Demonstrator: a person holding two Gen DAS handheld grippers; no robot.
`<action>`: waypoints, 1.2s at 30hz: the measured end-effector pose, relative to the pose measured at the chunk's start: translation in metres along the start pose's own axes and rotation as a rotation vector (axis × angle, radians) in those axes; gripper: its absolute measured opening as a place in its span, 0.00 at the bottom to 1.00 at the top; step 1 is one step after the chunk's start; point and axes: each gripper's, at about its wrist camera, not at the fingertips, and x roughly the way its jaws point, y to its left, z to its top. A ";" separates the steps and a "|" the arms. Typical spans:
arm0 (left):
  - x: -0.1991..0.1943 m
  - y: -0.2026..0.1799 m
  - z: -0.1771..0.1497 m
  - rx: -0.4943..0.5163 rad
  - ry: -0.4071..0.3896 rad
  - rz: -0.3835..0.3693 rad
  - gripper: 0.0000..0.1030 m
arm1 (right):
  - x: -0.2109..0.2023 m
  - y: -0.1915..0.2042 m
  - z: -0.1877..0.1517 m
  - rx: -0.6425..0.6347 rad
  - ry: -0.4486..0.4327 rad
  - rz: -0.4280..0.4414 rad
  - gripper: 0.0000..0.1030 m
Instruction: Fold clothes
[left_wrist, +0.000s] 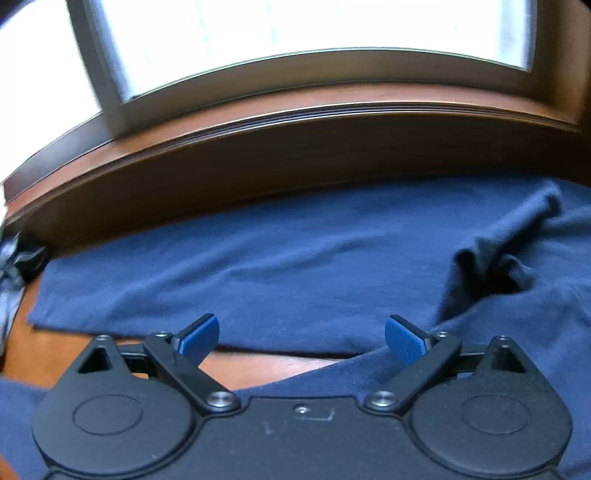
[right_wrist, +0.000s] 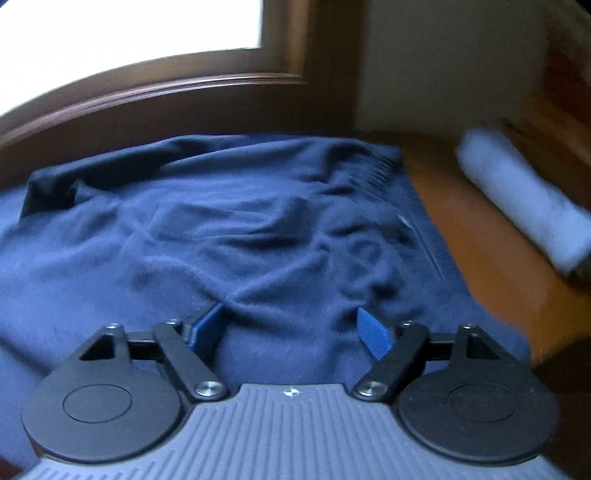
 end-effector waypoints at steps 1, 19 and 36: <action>0.001 -0.002 -0.001 -0.014 0.010 0.016 0.94 | 0.001 -0.007 0.002 -0.028 0.014 0.032 0.83; 0.048 -0.053 0.035 0.113 0.005 0.365 0.94 | -0.008 -0.099 0.055 -0.330 0.091 -0.069 0.76; 0.084 -0.036 0.042 0.276 -0.002 0.548 1.00 | 0.043 0.027 0.060 -0.334 0.116 0.395 0.78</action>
